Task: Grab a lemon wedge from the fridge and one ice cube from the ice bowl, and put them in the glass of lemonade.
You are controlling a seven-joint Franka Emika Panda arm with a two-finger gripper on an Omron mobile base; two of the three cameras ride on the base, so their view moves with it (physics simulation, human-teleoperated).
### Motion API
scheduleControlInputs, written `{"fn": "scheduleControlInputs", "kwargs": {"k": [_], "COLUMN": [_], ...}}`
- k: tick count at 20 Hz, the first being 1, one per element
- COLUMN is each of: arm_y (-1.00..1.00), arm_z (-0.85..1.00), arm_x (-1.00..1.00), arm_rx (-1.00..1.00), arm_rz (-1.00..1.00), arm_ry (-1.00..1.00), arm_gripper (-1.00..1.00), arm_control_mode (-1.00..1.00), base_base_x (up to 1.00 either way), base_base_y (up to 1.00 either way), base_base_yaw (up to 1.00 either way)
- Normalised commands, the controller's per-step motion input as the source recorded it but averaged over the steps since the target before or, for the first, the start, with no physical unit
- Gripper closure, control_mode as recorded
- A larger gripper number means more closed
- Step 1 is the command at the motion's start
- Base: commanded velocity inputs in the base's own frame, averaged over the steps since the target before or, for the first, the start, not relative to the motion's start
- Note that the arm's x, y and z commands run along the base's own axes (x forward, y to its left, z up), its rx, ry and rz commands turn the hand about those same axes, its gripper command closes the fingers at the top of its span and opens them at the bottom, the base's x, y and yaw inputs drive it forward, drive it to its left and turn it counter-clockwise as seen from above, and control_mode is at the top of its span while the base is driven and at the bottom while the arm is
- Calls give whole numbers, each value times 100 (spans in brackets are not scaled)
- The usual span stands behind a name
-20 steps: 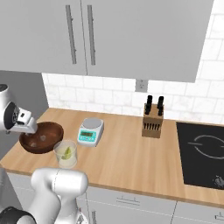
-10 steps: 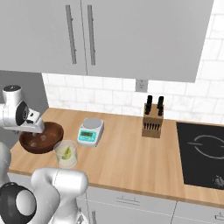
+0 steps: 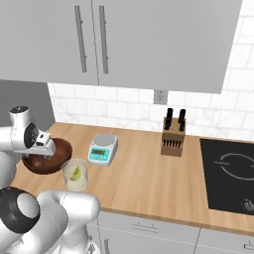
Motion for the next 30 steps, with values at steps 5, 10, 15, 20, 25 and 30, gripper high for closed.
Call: {"fn": "scheduleControlInputs", "kwargs": {"k": [5,10,15,20,25,30], "arm_y": [0,0,0,8,8,4], "arm_z": [-3,-1,-24,-35,-12,-9], "arm_x": [34,8,5,15,14,29], "arm_rx": [-1,0,0,0,0,0], "arm_rz": [-2,0,0,0,0,-5], "arm_ry": [8,7,0,0,0,0], "arm_gripper": [-100,-100,-100,-100,-100,-100], "arm_control_mode": [-100,-100,-100,-100,-100,-100], "base_base_x": [0,0,0,0,0,0], "base_base_y": [0,0,0,0,0,0], "base_base_yaw": [0,0,0,0,0,0]}}
